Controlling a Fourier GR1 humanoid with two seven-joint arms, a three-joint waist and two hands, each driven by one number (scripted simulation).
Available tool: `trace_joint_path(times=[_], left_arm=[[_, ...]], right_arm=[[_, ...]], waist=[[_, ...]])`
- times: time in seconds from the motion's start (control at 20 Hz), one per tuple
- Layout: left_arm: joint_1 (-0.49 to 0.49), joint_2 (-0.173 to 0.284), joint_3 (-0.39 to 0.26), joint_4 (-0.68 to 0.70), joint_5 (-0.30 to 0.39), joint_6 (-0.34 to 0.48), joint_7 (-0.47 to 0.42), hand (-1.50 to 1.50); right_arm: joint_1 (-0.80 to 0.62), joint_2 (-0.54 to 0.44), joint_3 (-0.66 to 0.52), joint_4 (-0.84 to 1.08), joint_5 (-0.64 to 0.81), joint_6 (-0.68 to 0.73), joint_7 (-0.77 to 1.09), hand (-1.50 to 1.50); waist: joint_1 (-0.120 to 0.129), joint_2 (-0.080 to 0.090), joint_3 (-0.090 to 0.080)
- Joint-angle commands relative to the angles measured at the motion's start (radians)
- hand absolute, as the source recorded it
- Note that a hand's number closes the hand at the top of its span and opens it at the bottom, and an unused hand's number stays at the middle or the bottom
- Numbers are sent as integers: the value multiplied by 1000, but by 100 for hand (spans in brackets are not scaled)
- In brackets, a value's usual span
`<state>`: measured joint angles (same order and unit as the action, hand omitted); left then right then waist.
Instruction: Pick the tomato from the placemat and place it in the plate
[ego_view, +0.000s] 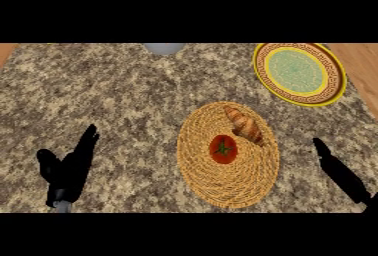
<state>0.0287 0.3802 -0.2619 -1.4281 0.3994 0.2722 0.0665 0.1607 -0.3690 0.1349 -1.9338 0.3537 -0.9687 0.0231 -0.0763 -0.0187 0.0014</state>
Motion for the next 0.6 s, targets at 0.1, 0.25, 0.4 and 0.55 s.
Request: trace_joint_path(times=[0.1,0.25,0.4,0.55], left_arm=[[7,-42,-51,-15,-7,2,43,0],[16,-50,-57,10,-14,-10,20,0],[-17,-16,-41,-41,-6,-16,76,0],[-61,-46,-67,6,-37,-6,83,0]], right_arm=[[304,18,124,-122,258,32,143,-150],[385,-5,182,-151,338,150,246,-150],[422,11,216,-205,478,251,386,-150],[367,54,213,-253,636,382,554,-150]], waist=[[30,16,-9],[40,22,-12],[63,23,-11],[71,30,-10]])
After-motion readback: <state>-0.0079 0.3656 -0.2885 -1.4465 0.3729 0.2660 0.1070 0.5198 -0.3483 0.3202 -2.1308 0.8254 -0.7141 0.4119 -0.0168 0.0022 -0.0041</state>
